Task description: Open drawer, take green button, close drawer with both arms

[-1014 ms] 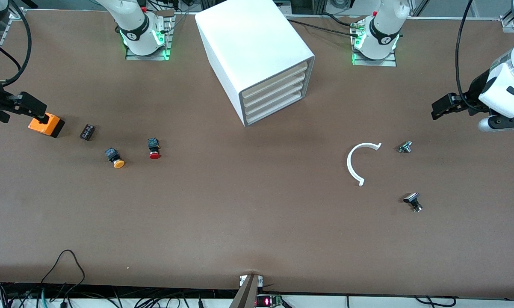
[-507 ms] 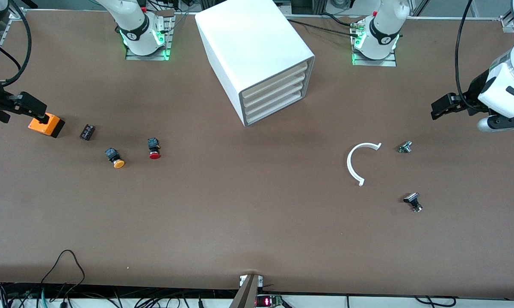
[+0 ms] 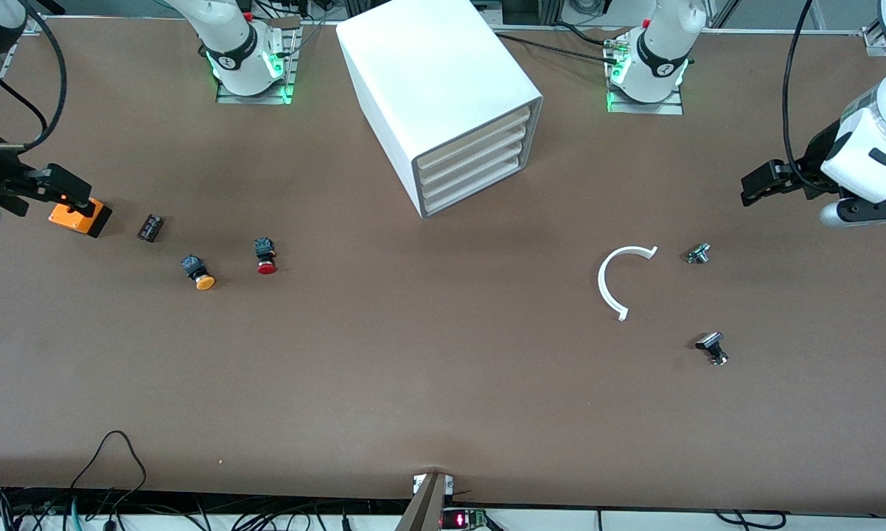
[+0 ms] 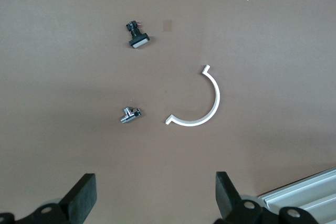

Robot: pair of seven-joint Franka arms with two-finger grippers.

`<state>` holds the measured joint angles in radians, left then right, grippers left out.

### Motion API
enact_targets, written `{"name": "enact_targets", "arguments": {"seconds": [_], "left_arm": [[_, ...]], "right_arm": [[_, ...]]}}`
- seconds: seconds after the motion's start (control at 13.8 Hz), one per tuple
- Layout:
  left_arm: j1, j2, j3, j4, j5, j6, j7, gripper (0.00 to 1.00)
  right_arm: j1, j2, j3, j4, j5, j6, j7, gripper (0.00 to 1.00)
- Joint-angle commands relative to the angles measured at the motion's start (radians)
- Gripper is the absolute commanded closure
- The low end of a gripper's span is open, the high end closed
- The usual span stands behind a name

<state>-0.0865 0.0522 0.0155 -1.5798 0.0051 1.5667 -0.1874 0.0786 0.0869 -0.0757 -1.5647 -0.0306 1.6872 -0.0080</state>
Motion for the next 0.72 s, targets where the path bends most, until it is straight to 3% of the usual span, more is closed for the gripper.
{"name": "enact_targets", "arguments": {"seconds": [0.0,0.65], "left_arm": [[-0.007,0.015,-0.002,0.035,-0.004,-0.014,0.005,0.00],[-0.015,0.130,-0.009,0.034,0.035,-0.022,0.031,0.00]], "right_arm": [[0.030,0.048,-0.001,0.005,0.014,-0.017,-0.015,0.00],[0.102,0.171,0.001,0.000,0.027,0.006,-0.010,0.00]]}}
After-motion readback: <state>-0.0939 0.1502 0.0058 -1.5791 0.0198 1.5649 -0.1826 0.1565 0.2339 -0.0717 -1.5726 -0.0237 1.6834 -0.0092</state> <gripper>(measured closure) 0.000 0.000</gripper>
